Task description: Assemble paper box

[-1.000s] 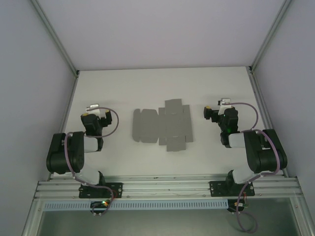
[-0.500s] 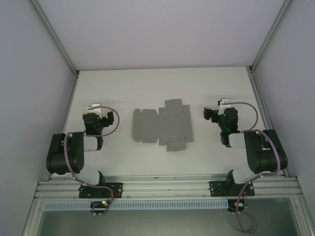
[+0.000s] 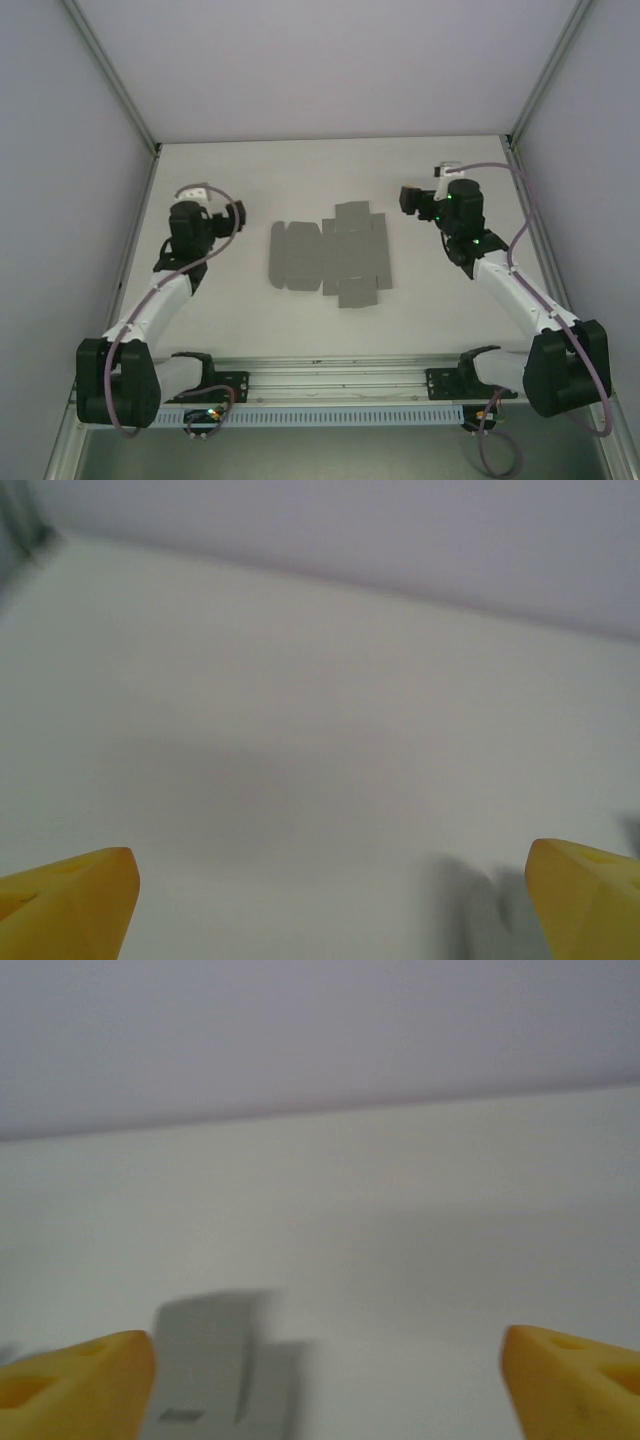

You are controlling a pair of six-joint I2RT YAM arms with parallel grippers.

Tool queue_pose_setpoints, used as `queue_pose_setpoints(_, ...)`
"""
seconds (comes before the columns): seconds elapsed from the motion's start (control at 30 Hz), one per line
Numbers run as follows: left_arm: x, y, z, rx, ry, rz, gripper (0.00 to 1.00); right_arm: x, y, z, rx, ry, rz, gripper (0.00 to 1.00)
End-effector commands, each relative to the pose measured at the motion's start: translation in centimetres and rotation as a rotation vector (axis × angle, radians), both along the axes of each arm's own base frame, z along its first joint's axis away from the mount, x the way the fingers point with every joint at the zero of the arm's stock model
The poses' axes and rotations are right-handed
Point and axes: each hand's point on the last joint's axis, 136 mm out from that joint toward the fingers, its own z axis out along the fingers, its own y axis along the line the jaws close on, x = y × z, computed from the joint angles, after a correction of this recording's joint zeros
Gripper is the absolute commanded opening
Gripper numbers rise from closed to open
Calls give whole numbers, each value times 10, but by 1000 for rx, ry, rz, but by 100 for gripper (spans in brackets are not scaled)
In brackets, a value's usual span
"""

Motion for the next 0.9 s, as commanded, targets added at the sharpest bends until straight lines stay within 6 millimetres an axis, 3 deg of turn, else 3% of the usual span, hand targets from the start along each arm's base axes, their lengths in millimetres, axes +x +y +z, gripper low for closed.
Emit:
queue_pose_setpoints(0.0, -28, -36, -51, -144, 253, -78, 100, -38, 44, -75, 118, 380, 87, 76)
queue_pose_setpoints(0.07, -31, -48, -61, -188, 309, -102, 100, -41, 65, -94, 180, 464, 114, 64)
queue_pose_setpoints(0.2, -31, -64, -77, -241, 372, -154, 100, -37, 101, -129, 246, 570, 204, 56)
queue_pose_setpoints(0.27, -28, -68, -84, -255, 392, -163, 100, -34, 99, -151, 249, 654, 155, 49)
queue_pose_setpoints(0.47, -22, -94, -97, -344, 435, -264, 100, -36, 88, -205, 239, 800, 81, 45)
queue_pose_setpoints(0.67, -20, -126, -96, -447, 433, -391, 96, -44, 82, -232, 222, 850, 53, 44)
queue_pose_setpoints(0.8, -18, -146, -89, -504, 411, -460, 79, -48, 82, -239, 233, 861, 51, 43)
queue_pose_setpoints(0.87, -16, -151, -89, -532, 411, -467, 54, -49, 83, -240, 239, 857, 55, 43)
